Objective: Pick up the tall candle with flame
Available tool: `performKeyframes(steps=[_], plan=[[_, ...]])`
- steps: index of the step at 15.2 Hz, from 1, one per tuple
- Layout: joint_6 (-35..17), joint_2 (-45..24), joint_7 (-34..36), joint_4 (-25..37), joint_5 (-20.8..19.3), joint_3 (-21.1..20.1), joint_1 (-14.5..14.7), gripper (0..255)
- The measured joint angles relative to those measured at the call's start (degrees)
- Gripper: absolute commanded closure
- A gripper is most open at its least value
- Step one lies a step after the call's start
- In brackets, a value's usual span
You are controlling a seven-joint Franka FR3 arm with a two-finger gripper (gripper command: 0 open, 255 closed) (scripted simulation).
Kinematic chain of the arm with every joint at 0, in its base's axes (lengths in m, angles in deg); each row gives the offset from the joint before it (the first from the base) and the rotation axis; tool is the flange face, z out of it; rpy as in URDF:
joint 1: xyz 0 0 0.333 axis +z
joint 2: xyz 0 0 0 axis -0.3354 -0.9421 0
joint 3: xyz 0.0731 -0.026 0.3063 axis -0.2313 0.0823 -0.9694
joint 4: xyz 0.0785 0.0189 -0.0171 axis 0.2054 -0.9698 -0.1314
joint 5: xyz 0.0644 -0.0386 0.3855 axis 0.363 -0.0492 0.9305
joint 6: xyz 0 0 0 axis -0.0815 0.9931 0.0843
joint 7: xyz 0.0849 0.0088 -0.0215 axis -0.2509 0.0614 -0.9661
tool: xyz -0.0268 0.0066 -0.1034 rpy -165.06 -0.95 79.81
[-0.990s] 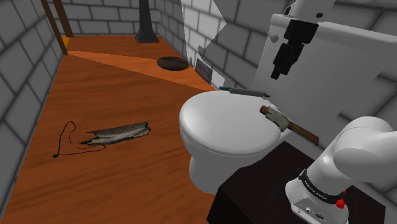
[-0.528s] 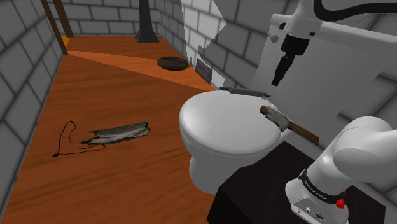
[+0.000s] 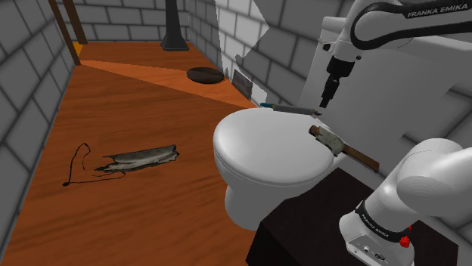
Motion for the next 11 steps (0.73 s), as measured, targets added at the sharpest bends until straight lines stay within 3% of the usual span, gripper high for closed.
performKeyframes(steps=[5,11], plan=[[-8.50,-8.88,-11.04,1.75,-1.70,6.28,1.38,0],[-16.88,-22.40,-25.50,8.15,1.56,12.97,4.58,0]])
